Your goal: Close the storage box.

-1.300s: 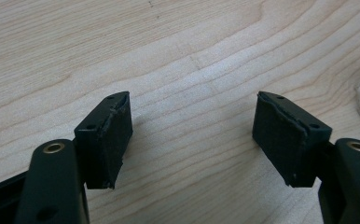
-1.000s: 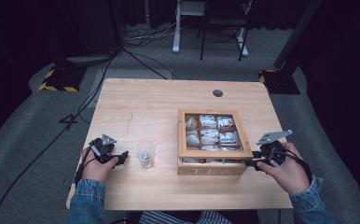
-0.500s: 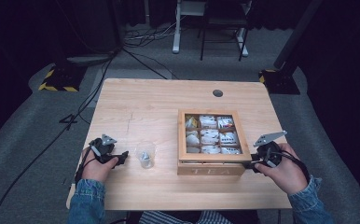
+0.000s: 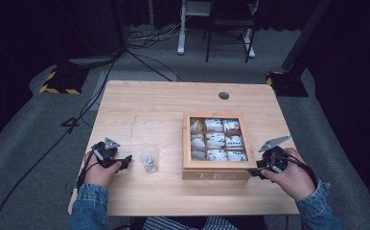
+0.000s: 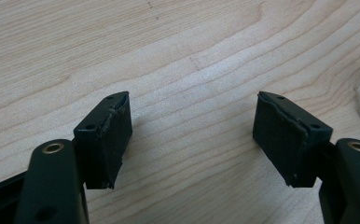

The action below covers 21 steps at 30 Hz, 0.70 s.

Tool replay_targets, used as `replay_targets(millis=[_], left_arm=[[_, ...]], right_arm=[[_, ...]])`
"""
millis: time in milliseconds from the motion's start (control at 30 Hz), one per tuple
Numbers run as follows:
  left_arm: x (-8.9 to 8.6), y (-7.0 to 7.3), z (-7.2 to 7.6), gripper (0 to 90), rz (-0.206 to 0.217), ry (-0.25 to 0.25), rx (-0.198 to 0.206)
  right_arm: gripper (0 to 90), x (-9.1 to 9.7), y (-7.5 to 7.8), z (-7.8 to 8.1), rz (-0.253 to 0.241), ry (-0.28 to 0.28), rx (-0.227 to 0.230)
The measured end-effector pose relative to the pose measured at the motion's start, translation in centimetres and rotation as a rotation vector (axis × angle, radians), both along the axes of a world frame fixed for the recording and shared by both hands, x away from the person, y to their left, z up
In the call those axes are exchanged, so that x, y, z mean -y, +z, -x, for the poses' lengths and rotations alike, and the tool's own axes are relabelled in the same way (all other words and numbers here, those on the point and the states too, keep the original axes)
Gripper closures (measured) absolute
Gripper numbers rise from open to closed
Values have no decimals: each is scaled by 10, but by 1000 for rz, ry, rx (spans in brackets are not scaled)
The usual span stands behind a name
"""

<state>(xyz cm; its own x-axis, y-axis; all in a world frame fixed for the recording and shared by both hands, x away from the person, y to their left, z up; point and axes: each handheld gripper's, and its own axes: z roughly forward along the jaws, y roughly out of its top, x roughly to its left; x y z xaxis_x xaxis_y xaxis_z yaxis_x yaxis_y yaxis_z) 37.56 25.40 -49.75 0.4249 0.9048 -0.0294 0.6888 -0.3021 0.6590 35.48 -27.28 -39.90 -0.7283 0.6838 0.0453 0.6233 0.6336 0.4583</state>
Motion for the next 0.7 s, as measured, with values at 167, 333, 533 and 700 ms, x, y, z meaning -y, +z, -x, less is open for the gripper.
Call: replay_targets(millis=[167,333,533,700], left_arm=[[0,0,0,286,-2,0,1],[0,0,-1,281,-7,-7,2],[0,-1,-1,277,-4,-7,8],[-1,-2,-1,261,4,-18,19]], right_arm=[[573,-1,-2,0,12,2,-5],[479,0,-5,0,-5,-13,-1],[410,8,5,0,-73,-16,44],[368,23,15,-4,-152,-63,152]])
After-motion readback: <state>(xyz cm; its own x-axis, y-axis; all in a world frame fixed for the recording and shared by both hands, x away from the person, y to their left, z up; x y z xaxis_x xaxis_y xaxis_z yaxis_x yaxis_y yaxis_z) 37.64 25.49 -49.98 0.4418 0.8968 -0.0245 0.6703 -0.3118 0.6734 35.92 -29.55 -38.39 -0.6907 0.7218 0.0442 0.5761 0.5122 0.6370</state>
